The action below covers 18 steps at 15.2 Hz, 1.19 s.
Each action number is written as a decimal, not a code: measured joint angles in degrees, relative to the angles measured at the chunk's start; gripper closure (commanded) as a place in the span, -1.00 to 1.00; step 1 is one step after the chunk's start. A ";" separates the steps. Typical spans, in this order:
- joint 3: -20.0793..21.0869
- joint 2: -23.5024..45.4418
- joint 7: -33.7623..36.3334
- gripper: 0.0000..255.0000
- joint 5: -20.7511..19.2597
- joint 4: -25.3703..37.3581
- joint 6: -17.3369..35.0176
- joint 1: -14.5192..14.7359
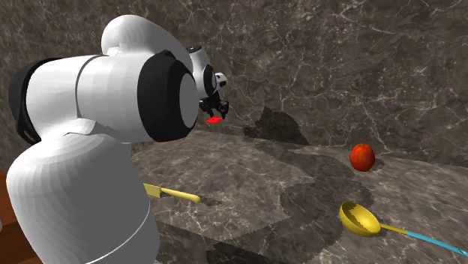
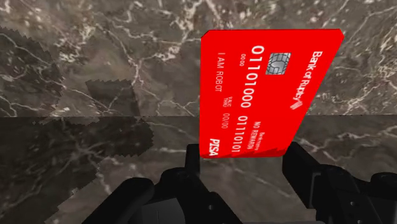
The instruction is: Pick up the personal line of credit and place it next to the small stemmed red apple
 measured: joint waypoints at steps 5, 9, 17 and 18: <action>-0.07 -0.33 -0.96 1.00 0.79 3.37 -3.63 0.05; -0.48 -0.82 -2.29 1.00 1.73 5.13 -5.74 -0.17; -6.74 -1.56 -15.67 1.00 8.83 3.79 -4.29 -3.96; -7.65 -1.87 -17.61 1.00 9.89 3.48 -4.29 -4.49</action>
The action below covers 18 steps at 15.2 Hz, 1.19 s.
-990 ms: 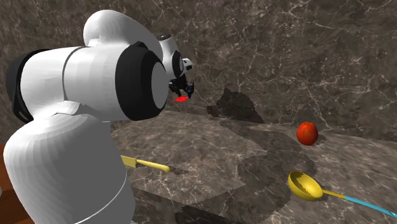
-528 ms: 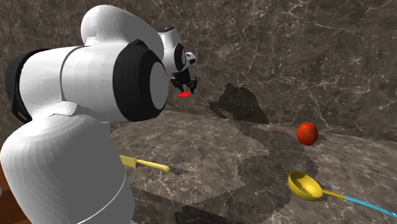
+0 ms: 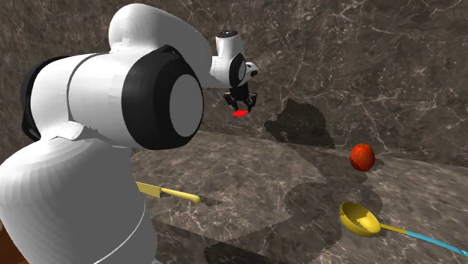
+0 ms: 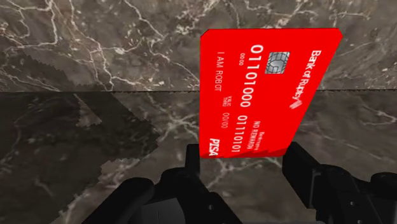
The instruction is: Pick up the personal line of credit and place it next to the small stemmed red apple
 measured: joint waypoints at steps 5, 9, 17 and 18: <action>-3.69 0.94 -7.99 1.00 4.00 1.34 -0.63 -2.26; -6.78 3.06 -14.97 1.00 7.43 3.67 -1.31 -4.47; -11.52 9.25 -26.73 1.00 13.45 11.87 -4.98 -9.19; -12.02 10.48 -27.95 1.00 14.08 13.80 -5.97 -9.86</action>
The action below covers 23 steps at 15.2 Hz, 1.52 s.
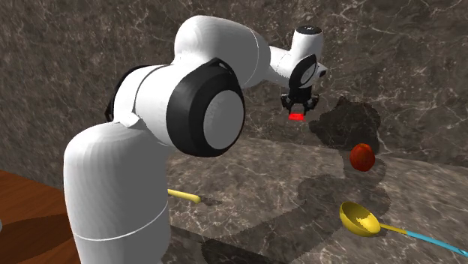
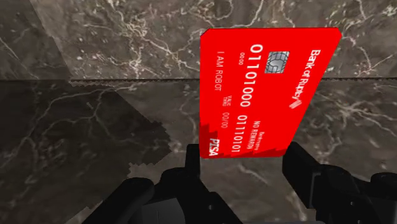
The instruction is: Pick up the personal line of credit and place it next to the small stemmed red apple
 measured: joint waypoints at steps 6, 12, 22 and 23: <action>-2.48 7.62 -7.79 1.00 4.42 9.89 -4.17 -4.78; -3.66 17.50 -12.44 1.00 7.43 24.85 -10.95 -9.85; -3.28 17.29 -15.74 1.00 9.00 17.04 -3.92 -10.04; -3.23 17.00 -16.07 1.00 9.16 15.92 -3.14 -10.03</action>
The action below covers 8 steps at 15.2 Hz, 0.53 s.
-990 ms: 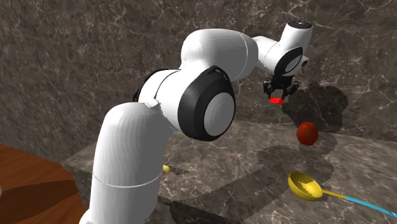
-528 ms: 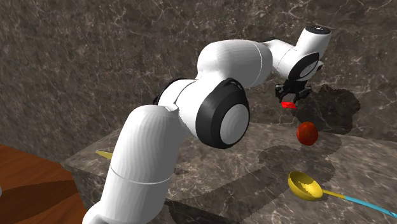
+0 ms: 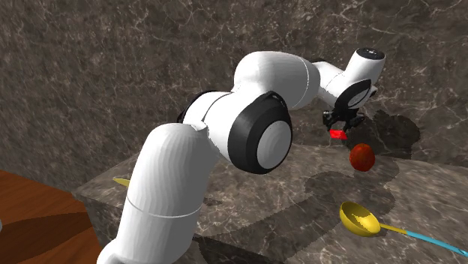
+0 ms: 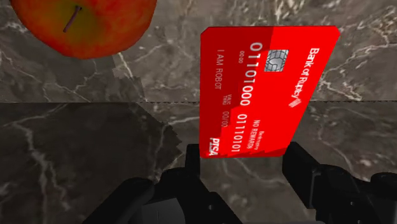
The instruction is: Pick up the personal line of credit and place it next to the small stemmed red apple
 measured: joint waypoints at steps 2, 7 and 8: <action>0.12 -0.08 -0.65 1.00 0.35 -1.70 1.56 0.02; 0.43 -0.05 -2.12 1.00 1.23 -5.23 4.95 0.06; 0.50 0.02 -2.42 1.00 1.42 -5.86 5.60 0.06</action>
